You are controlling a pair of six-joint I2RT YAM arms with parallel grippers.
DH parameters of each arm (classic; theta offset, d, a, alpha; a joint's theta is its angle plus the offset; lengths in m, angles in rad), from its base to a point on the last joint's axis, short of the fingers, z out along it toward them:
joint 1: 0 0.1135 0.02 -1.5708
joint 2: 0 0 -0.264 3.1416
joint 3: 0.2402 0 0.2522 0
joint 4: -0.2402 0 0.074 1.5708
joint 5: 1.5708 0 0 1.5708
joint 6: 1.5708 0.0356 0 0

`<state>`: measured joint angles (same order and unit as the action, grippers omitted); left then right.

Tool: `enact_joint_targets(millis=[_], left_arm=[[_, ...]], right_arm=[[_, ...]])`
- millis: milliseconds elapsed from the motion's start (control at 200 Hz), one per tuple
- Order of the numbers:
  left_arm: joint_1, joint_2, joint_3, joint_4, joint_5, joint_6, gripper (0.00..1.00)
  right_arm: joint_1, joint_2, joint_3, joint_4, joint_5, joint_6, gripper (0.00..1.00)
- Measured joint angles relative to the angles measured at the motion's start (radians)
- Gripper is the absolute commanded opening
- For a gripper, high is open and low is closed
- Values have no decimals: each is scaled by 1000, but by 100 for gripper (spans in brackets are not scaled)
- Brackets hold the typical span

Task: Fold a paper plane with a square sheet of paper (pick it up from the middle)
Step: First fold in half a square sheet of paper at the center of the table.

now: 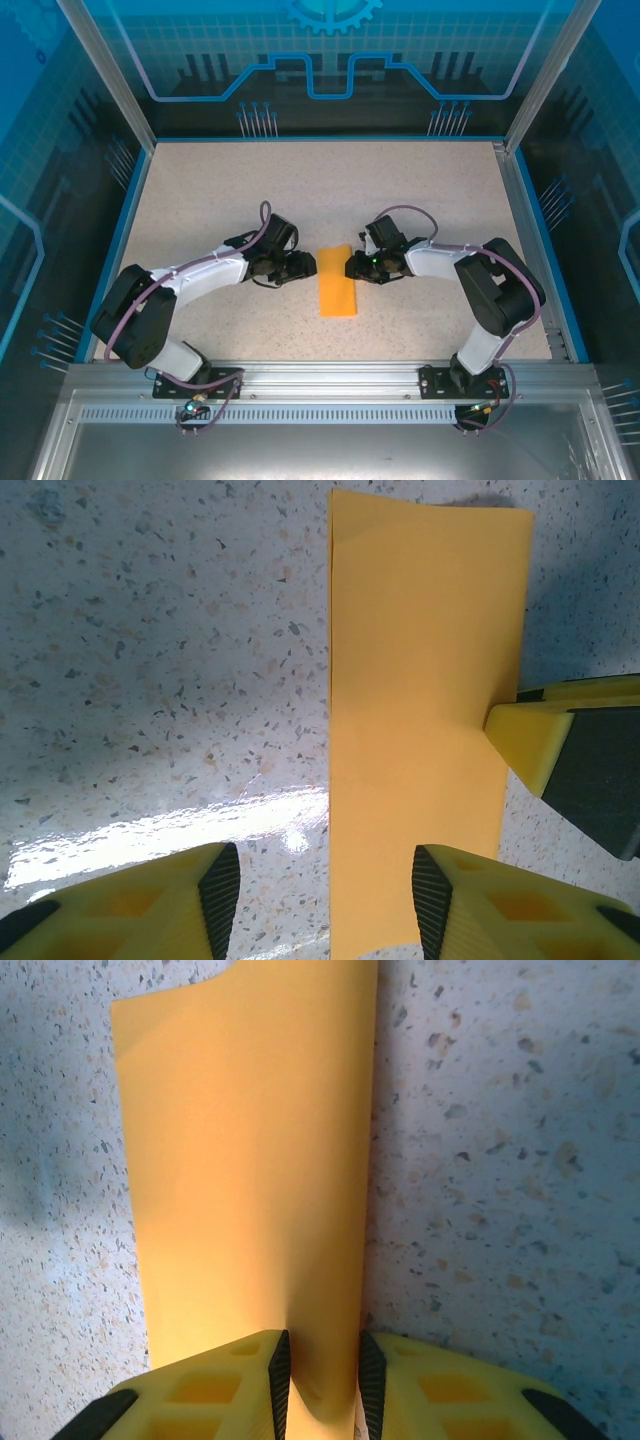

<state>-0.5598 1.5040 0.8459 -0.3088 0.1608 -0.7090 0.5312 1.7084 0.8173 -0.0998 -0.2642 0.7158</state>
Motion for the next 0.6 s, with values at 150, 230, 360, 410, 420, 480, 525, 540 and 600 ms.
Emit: enact_joint_targets(millis=[150, 230, 360, 410, 420, 480, 525, 540, 600], left_arm=[[0, 0, 0, 1, 0, 0, 52], [0, 0, 0, 1, 1, 0, 52], [0, 0, 0, 7, 4, -3, 52], [0, 0, 0, 8, 6, -8, 52], [0, 0, 0, 8, 7, -8, 52], [0, 1, 0, 10, 12, -13, 52], [0, 2, 0, 14, 14, -19, 52], [0, 2, 0, 16, 16, -19, 52], [0, 3, 0, 24, 19, -25, 52]], right_arm=[[0, 0, 0, -1, 2, -2, 29], [0, 0, 0, -1, 2, -2, 29], [0, 0, 0, -1, 3, -2, 29], [0, 0, 0, -1, 3, -2, 29], [0, 0, 0, -1, 3, -2, 29], [0, 0, 0, -1, 3, -1, 29], [0, 0, 0, -1, 3, -1, 29], [0, 0, 0, -1, 3, -1, 30], [1, 0, 0, -1, 3, 2, 30]])
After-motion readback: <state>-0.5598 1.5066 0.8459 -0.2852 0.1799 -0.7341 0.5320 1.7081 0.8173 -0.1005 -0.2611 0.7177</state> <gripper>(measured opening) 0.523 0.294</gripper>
